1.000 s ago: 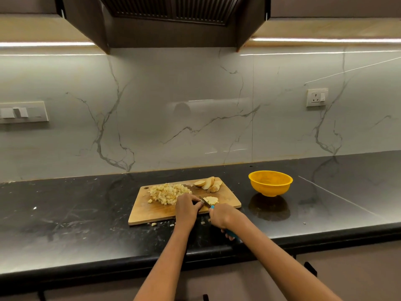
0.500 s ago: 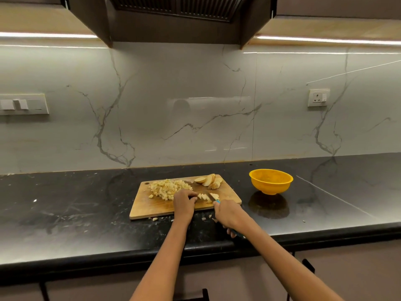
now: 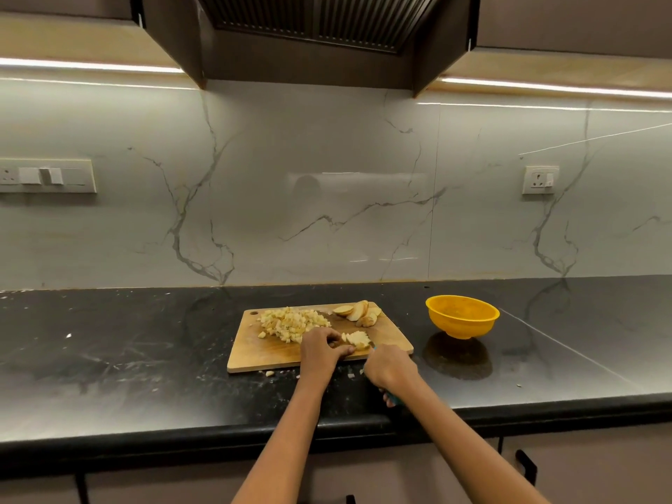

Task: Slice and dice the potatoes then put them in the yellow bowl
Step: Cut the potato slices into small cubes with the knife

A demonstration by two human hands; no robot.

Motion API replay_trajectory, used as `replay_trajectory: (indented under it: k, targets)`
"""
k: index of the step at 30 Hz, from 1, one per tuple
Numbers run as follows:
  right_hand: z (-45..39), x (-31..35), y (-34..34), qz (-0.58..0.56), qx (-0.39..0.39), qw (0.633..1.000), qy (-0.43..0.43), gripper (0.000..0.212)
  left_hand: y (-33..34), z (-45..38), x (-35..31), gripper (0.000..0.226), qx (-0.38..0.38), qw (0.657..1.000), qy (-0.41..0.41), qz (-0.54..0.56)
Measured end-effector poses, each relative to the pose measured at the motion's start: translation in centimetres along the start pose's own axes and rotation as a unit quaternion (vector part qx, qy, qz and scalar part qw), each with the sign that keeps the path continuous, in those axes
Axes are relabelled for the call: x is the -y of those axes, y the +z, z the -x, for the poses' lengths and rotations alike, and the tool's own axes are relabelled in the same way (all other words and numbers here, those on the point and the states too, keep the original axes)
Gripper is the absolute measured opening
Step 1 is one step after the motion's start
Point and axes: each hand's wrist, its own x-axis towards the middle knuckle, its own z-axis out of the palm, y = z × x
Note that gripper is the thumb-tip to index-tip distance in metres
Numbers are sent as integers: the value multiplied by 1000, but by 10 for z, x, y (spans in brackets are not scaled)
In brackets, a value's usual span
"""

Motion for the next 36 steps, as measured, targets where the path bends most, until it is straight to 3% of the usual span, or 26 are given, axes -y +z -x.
replay_trajectory:
  k: [4, 9, 14, 20, 25, 30, 33, 36]
  targets:
    - [-10, 13, 3, -66, 25, 997, -5, 35, -2, 1, -1, 33, -31, 999, 5, -16]
    - [-3, -1, -4, -116, -22, 993, 8, 38, 0, -2, 1, 30, -38, 998, 4, -45]
    - [2, 5, 1, -49, -8, 999, 12, 37, 1, -4, 0, 25, -32, 998, 19, -50]
    - [-18, 42, 14, -24, 4, 998, -66, 24, -4, -11, 4, 5, -25, 998, 6, -62]
    - [-26, 41, 4, -51, -30, 995, -75, 35, -15, -18, 19, 12, -74, 995, -19, -65]
    - [-31, 31, 9, -22, -1, 999, -45, 28, -20, -22, 24, 16, -73, 995, -17, -60]
    - [-36, 42, 14, -9, 20, 997, -80, 31, -21, -25, 25, 16, -57, 997, -14, -55]
    - [-44, 44, 10, -11, -35, 991, -127, 34, -24, -29, 28, 10, -59, 996, -10, -65]
